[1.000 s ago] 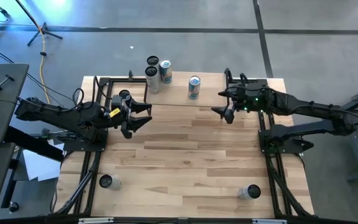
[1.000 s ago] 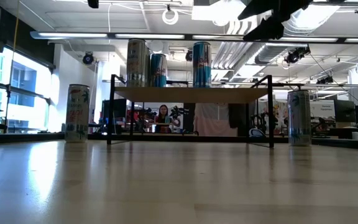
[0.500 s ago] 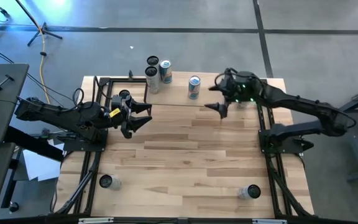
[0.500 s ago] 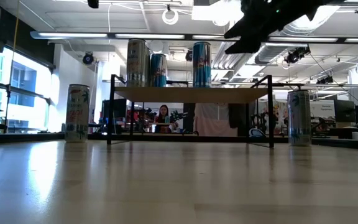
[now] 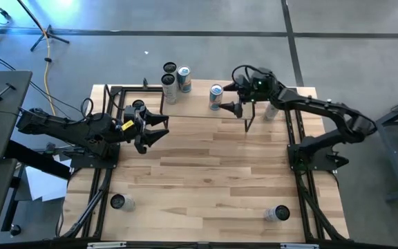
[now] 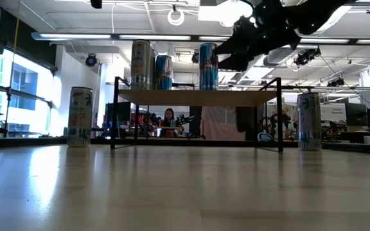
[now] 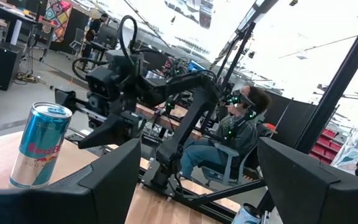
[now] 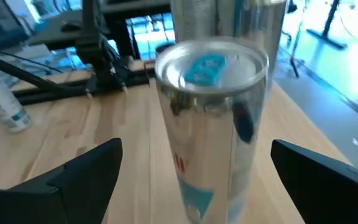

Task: Place canned beverage on shelf
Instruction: Put the blue soda can on the shelf

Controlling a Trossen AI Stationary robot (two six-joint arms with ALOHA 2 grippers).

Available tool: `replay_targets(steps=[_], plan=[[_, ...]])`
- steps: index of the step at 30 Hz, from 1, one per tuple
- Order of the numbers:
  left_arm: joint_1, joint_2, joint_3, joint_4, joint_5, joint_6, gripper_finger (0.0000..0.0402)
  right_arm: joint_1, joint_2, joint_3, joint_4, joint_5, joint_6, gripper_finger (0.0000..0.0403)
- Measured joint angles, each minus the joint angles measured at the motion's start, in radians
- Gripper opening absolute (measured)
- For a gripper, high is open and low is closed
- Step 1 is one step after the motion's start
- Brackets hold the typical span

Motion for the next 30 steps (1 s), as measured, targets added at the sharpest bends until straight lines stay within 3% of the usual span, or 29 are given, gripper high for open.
replay_targets(steps=[6,30], plan=[[0.000,0.000,0.000,0.000,0.000,-0.001,0.0296,0.000,0.059,0.000,0.063,-0.098,0.004,0.0398],[0.000,0.000,0.000,0.004,-0.004,-0.052,0.0296,0.001,0.075,0.000,0.085,-0.050,-0.026,0.0398]])
